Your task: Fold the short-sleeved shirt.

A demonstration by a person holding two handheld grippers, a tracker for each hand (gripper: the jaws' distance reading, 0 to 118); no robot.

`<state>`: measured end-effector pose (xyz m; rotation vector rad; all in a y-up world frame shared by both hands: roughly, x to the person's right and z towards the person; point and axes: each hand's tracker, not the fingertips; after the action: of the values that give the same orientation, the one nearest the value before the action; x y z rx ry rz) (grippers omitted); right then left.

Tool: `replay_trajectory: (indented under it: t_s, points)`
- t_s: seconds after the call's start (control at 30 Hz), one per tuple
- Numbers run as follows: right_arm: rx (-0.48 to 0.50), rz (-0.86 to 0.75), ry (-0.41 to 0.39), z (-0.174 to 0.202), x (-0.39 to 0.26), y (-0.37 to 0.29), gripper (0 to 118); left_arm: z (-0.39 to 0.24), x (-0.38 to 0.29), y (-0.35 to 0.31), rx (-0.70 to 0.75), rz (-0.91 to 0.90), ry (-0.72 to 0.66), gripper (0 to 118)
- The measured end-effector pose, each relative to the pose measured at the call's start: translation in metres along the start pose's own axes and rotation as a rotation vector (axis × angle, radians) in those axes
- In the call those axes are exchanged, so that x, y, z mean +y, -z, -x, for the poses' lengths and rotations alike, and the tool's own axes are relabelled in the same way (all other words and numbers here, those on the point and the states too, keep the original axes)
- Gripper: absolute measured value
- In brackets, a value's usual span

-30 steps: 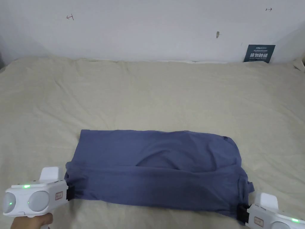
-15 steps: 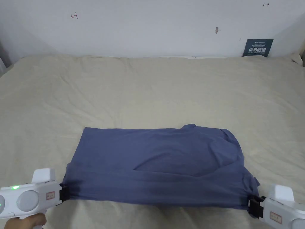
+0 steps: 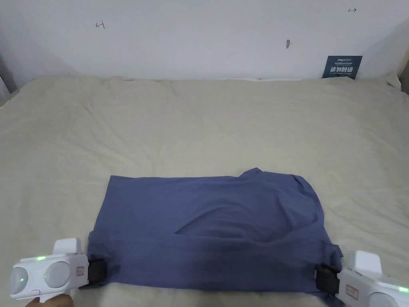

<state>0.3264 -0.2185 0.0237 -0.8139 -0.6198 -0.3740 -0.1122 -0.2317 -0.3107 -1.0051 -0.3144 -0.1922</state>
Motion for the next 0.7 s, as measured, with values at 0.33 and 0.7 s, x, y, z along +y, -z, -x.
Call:
replay_trajectory:
  t_s: [0.33,0.7]
  points:
    - [0.048,-0.532,-0.136,0.054,0.089,-0.128,109,-0.039,0.060,-0.163,-0.095,-0.653,-0.006,114]
    - [-0.044,-0.762,-0.163,0.085,0.090,-0.157,3,-0.078,0.045,-0.198,-0.052,-0.943,0.053,1]
